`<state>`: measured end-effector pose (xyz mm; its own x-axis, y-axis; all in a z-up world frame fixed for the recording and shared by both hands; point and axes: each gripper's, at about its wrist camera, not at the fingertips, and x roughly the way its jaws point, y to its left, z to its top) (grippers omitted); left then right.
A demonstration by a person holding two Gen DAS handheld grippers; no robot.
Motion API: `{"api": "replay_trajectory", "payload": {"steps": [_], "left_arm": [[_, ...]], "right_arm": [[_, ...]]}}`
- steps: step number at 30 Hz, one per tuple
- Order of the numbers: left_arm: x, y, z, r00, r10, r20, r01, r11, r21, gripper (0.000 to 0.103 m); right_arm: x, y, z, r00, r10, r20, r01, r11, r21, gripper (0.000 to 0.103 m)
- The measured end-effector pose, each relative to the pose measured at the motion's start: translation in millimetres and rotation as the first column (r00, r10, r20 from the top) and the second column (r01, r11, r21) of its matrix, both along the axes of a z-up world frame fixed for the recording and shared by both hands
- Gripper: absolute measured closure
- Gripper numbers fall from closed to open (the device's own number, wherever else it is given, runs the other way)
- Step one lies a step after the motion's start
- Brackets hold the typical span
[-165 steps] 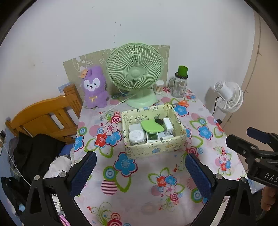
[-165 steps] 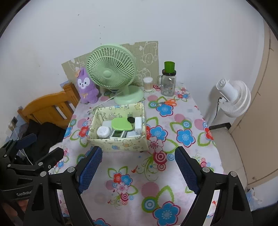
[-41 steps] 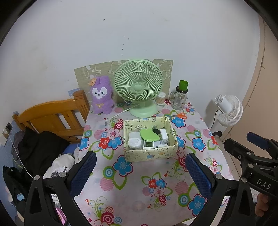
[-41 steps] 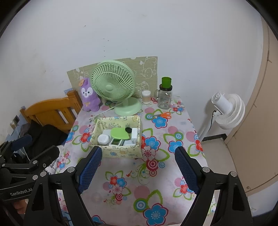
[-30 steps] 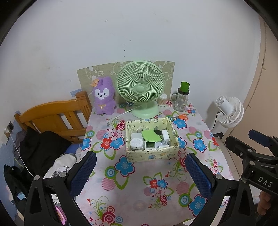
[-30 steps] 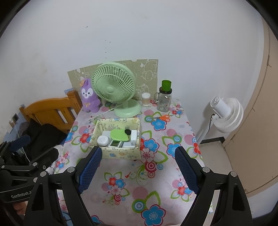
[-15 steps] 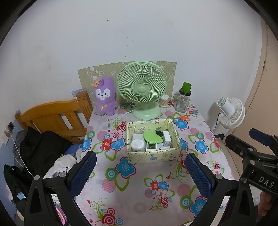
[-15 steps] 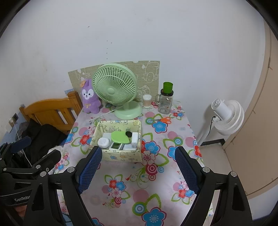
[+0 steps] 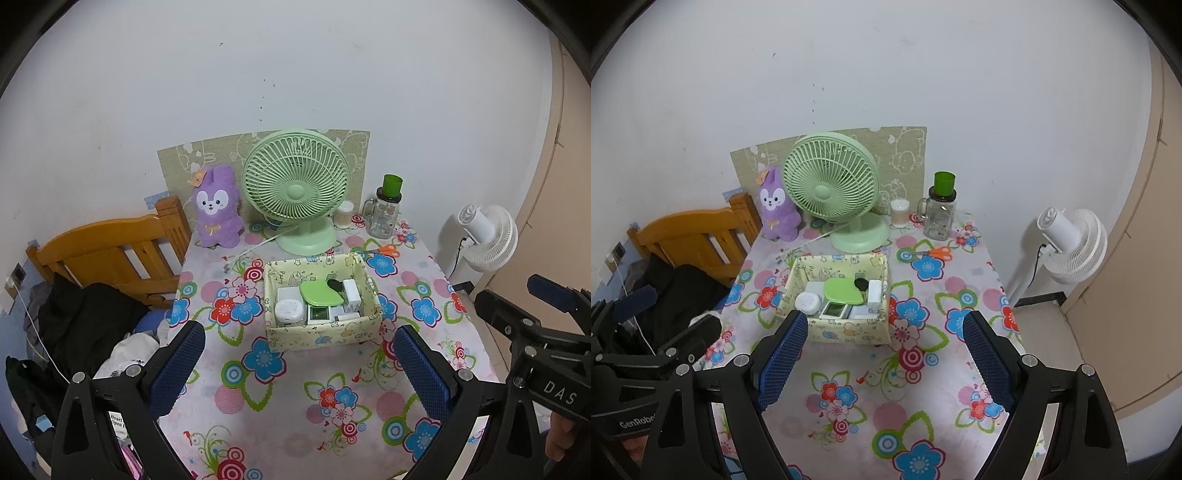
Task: Organize rigid objects
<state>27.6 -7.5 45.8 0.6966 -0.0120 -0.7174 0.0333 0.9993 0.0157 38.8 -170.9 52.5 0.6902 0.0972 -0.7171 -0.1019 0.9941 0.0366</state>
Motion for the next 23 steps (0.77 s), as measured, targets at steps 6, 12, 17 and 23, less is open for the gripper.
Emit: {"api": "replay_trajectory", "payload": {"steps": [6, 12, 17, 23], "left_arm": [[5.2, 4.0, -3.0, 1.0, 0.004, -0.005, -0.004, 1.0, 0.003, 0.0], [10.6, 5.1, -8.8, 1.0, -0.002, -0.027, 0.002, 1.0, 0.006, 0.0], [16.7, 6.6, -10.6, 0.999, -0.023, -0.038, 0.023, 1.0, 0.01, 0.0], [25.2, 18.4, -18.4, 0.999, -0.032, -0.038, 0.032, 0.999, 0.011, 0.0]], "right_arm": [[1.4, 5.5, -0.1, 1.0, 0.004, 0.004, -0.003, 0.999, -0.033, 0.015], [4.0, 7.4, -5.0, 1.0, -0.003, -0.013, 0.003, 0.999, -0.034, 0.015], [8.1, 8.2, -8.9, 0.999, -0.023, -0.029, 0.022, 0.999, -0.028, 0.015], [16.3, 13.3, -17.1, 0.997, -0.04, -0.059, 0.038, 0.999, -0.036, 0.015]]}}
